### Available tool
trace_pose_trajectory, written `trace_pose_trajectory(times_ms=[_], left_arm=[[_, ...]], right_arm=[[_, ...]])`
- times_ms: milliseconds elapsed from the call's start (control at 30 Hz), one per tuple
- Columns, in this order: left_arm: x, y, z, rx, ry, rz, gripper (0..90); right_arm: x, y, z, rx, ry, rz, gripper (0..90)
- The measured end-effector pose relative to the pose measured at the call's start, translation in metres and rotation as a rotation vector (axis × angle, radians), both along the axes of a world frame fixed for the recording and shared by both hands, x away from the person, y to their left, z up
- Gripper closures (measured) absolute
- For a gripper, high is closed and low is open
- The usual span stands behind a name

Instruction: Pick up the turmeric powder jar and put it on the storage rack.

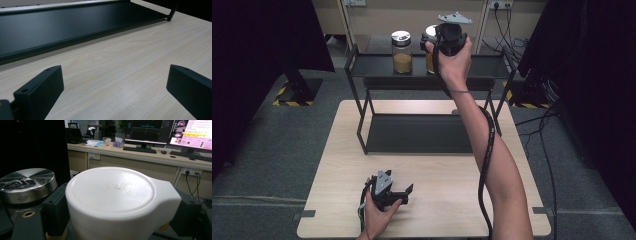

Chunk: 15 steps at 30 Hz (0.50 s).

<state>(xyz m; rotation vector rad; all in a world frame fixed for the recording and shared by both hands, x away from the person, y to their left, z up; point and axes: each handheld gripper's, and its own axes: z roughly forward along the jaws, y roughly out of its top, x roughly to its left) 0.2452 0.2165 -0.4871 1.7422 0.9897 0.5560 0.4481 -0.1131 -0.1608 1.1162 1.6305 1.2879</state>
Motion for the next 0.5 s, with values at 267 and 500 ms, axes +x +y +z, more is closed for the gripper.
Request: trace_pose_trajectory(times_ms=[267, 500], left_arm=[[0.000, 0.000, 0.000, -0.001, 0.000, -0.003, 0.3], [0.000, 0.001, 0.000, -0.001, 0.000, -0.003, 0.3]], right_arm=[[-0.002, 0.004, -0.001, -0.007, -0.023, -0.015, 11.8], [-0.005, 0.010, -0.002, -0.003, -0.052, -0.041, 2.6]])
